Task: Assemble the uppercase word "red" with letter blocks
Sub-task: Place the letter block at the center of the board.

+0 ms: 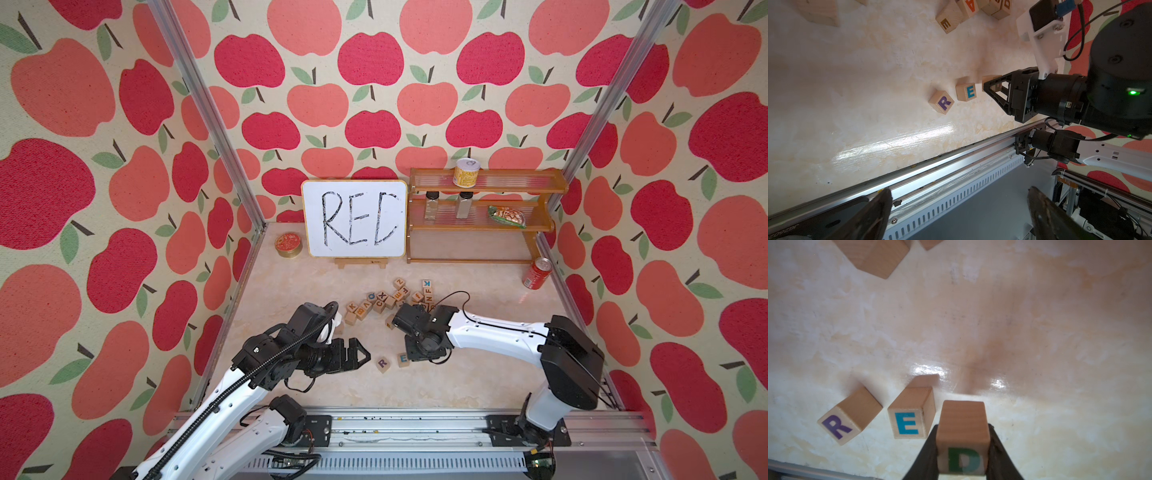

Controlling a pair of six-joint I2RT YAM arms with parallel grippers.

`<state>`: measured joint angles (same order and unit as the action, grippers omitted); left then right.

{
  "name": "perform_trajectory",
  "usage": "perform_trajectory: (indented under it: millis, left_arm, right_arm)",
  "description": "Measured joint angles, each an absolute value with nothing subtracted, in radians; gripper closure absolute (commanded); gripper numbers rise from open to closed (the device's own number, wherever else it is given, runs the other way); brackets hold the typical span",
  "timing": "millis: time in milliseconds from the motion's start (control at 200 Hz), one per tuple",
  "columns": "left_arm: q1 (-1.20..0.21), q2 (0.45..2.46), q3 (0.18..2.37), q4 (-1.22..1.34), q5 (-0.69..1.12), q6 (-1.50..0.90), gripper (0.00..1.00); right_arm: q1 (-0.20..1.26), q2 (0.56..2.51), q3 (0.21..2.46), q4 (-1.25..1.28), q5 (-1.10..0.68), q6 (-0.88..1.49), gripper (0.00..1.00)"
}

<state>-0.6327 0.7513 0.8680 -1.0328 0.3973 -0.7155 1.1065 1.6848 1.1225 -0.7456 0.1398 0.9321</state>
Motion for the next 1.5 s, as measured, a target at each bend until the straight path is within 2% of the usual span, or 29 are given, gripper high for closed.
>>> perform_trajectory:
  millis: [660, 885, 1030, 1211, 1496]
  left_arm:
    - [-0.633, 0.751, 0.868, -1.033, 0.397, -0.712, 0.01]
    - [-0.633, 0.752, 0.868, -1.032, 0.397, -0.712, 0.01]
    - [-0.633, 0.752, 0.868, -1.032, 0.397, -0.712, 0.01]
    - [-0.633, 0.753, 0.868, -1.032, 0.397, -0.712, 0.00]
    - [-0.631, 0.753, 0.863, -1.028, 0.397, -0.712, 0.00]
  right_arm:
    - [1.079, 1.740, 1.080, -0.668, 0.094, 0.917, 0.88]
    - [1.079, 1.742, 1.080, -0.666, 0.092, 0.916, 0.78]
    - [1.079, 1.742, 1.081, -0.666, 0.092, 0.912, 0.67]
    - [1.079, 1.744, 1.084, -0.670, 0.093, 0.906, 0.64]
    - [1.079, 1.746, 1.090, -0.682, 0.093, 0.895, 0.70]
